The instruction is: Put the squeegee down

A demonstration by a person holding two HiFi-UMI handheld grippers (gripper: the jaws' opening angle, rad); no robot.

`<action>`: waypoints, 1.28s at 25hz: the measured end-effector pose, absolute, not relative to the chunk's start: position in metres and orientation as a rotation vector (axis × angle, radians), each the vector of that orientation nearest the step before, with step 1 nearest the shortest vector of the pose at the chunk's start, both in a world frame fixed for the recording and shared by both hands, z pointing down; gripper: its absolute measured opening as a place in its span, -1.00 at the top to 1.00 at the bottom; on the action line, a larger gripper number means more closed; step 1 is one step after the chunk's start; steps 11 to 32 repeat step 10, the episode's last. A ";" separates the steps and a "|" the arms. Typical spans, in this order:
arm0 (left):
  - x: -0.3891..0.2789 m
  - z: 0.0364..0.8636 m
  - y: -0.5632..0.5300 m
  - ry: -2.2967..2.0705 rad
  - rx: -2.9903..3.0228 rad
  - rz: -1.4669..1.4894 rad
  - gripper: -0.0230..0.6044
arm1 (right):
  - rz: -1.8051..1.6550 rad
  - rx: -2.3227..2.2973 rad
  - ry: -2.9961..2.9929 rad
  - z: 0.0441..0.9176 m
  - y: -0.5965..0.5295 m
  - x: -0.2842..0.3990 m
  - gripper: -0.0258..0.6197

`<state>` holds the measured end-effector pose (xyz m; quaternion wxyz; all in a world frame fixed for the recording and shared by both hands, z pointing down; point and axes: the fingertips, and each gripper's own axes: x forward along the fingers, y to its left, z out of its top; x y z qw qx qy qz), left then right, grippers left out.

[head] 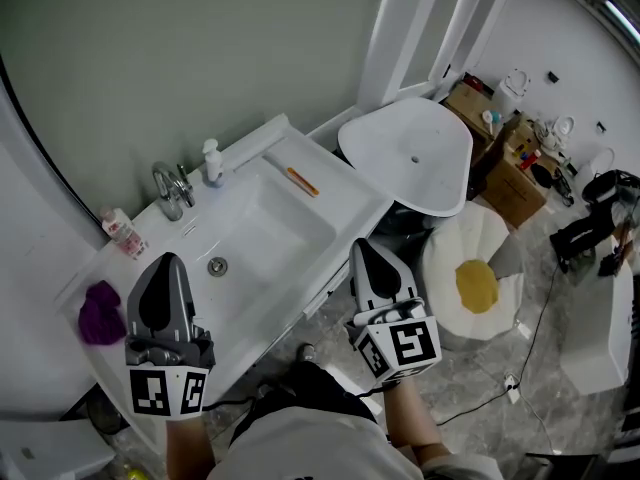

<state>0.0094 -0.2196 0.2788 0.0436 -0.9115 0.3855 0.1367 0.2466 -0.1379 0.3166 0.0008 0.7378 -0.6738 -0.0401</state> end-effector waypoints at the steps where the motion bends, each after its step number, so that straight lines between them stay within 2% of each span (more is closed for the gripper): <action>1: 0.008 0.279 -0.218 1.180 -2.786 0.419 0.90 | -0.128 2.320 -2.117 0.316 -0.136 0.245 0.92; 32: -0.005 0.277 -0.204 1.182 -2.780 0.427 0.90 | -0.138 2.340 -2.127 0.311 -0.124 0.234 0.92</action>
